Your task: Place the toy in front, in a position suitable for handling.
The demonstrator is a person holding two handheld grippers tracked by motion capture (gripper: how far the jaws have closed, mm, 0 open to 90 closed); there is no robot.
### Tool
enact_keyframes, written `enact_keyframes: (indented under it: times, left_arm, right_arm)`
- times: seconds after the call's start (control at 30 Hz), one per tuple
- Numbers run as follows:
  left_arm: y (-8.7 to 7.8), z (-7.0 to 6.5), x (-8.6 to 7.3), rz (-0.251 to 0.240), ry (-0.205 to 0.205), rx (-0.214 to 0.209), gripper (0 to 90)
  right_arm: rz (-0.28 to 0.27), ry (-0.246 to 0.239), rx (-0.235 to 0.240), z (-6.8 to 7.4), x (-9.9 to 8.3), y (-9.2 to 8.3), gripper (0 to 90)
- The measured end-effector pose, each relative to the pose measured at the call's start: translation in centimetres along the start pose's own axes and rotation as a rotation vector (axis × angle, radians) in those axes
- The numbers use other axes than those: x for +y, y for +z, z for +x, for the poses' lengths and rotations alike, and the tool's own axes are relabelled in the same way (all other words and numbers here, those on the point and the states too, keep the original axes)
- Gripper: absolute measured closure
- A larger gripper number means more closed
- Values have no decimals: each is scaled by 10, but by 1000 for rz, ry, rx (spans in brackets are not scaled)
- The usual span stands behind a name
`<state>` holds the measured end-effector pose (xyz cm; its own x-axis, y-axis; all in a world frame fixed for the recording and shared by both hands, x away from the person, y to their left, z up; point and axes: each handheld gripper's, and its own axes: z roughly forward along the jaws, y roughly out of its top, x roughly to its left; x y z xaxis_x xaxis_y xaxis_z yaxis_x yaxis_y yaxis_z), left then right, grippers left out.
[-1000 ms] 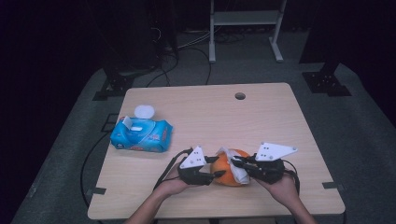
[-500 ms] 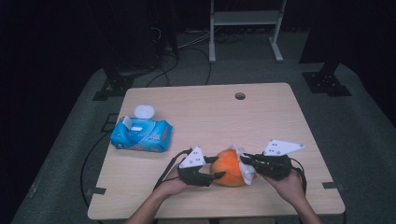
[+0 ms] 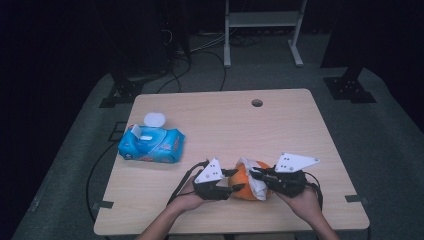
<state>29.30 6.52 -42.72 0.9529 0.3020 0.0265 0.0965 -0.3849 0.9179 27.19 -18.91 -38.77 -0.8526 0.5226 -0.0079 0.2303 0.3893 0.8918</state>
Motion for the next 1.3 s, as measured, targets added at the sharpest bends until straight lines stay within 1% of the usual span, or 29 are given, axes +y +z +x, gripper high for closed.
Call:
enact_keyframes:
  times: [0.07,0.13,0.17,0.23,0.3,0.33,0.37,0.43,0.47,0.5,0.53,0.57,0.63,0.67,0.7,0.73,0.77,0.8,0.83,0.87,0.9,0.97,1.0,1.07,1.13,1.2,1.23,1.27,1.3]
  left_arm:
    - [0,0,-1,-3,-8,-1,523]
    - [0,0,0,2,3,0,523]
    - [-1,-1,0,7,8,1,523]
    - [-1,-1,0,5,5,-2,522]
    - [-1,-2,0,3,4,-2,521]
    - [-1,-2,0,2,5,-4,521]
    - [0,-3,1,1,5,-5,520]
    - [1,-4,2,0,11,-8,517]
    - [2,-5,2,2,13,-11,516]
    - [3,-6,2,6,20,-12,516]
    - [4,-7,2,8,24,-11,516]
    - [4,-7,1,8,24,-13,516]
    - [3,-7,1,10,28,-14,515]
    - [3,-7,0,11,28,-13,515]
    - [2,-6,0,16,32,-13,514]
    - [2,-5,-1,16,31,-13,511]
    - [1,-3,-2,18,25,-13,506]
    - [1,-1,-3,16,10,-16,491]
    - [1,0,-4,6,-15,-26,477]
    - [1,1,-5,5,-35,-32,436]
    - [2,2,-5,-1,-69,-43,385]
    - [3,4,-5,-7,-113,-47,304]
    - [4,4,-5,-3,-118,-46,272]
    - [5,4,-7,8,-119,-41,280]
    - [5,2,-8,17,-113,-37,336]
    - [5,0,-7,23,-74,-42,384]
    - [5,-1,-6,23,-65,-43,396]
    - [6,-2,-6,26,-61,-45,400]
    - [6,-2,-6,38,-48,-44,403]
  right_arm:
    - [-13,-19,33,6,3,3,842]
    - [0,-38,43,13,5,8,841]
    - [9,-50,37,15,5,10,842]
    - [16,-56,15,14,5,10,844]
    - [17,-49,-29,10,5,7,844]
    - [16,-38,-48,8,5,5,844]
    - [13,-24,-50,6,5,3,844]
    - [1,-10,-20,9,6,3,843]
    - [-8,-4,7,12,6,6,843]
    - [-1,-15,18,15,7,9,843]
    - [15,-35,7,19,8,11,843]
    - [22,-44,-4,19,8,12,844]
    - [21,-29,-34,13,8,10,844]
    - [24,-21,-58,8,7,8,844]
    - [26,-6,-72,3,5,5,844]
    - [25,13,-76,-2,3,3,843]
    - [28,26,-78,-6,0,1,844]
    - [33,33,-81,-8,-2,1,844]
    - [36,37,-77,-9,-4,1,844]
    - [41,42,-76,-8,-5,3,843]
    - [47,34,-75,-7,-6,4,843]
    - [51,35,-67,-5,-6,7,844]
    - [56,32,-62,-4,-6,8,844]
    - [63,25,-58,-2,-5,10,844]
    - [66,20,-60,0,-4,11,843]
    - [43,-1,-49,4,-2,11,843]
    - [37,-15,-25,8,0,12,843]
    - [39,-17,-19,11,2,13,843]
    - [45,-35,-16,13,3,15,842]
